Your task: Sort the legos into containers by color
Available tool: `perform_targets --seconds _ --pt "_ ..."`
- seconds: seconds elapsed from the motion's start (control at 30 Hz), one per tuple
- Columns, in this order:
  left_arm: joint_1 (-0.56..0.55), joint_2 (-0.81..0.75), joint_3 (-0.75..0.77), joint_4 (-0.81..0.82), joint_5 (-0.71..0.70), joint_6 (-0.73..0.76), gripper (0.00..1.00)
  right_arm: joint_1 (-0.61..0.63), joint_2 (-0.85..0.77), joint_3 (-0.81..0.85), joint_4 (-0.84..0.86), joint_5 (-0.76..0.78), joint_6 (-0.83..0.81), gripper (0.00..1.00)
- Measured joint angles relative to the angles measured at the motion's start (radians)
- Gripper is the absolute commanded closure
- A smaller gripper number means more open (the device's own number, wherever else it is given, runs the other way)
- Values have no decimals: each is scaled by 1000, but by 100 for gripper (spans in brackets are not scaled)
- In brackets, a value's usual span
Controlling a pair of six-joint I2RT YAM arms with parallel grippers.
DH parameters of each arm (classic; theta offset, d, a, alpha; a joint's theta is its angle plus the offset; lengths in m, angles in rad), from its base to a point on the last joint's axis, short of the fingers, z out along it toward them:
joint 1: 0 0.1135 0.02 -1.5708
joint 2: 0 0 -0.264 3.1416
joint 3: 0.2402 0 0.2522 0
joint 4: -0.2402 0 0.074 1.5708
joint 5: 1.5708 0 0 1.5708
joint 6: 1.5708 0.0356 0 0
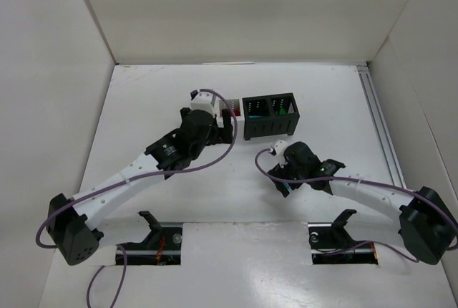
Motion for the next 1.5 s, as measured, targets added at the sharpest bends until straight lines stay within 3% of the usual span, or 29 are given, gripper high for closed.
perform_targets --seconds 0.07,0.17,0.2,0.23,0.33,0.53,0.8,0.97,1.13,1.23,1.27,1.3,1.5 --pt "1 -37 -41 -20 -10 -34 5 0 5 -6 -2 20 24 17" --pt "1 -68 -74 -43 -31 -72 5 0 17 -7 3 31 45 37" --pt "2 -75 -80 -48 -37 -85 5 0 27 -7 7 31 50 49" --pt "2 -80 -85 -53 -43 -95 5 0 38 -7 11 31 50 56" --pt "3 -92 -94 -58 -59 -119 4 0 55 -2 31 23 44 67" --pt "5 -98 -102 -70 -106 -179 0 0 68 99 4 9 -39 70" --pt "31 -145 -150 -97 -131 -250 0 -31 175 559 0 23 -230 70" --pt "62 -172 -162 -112 -127 -277 0 -122 348 760 29 7 -314 65" --pt "66 -186 -162 -120 -106 -295 0 -169 510 834 24 -10 -356 57" --pt "66 -189 -162 -128 -96 -303 0 -165 531 833 -4 -25 -367 38" --pt "66 -190 -163 -129 -93 -306 0 -164 526 833 -6 -31 -370 11" --pt "66 -192 -164 -131 -92 -308 0 -163 519 833 -7 -37 -369 1" --pt "66 -210 -172 -139 -77 -318 0 -158 419 832 -9 -49 -381 1"
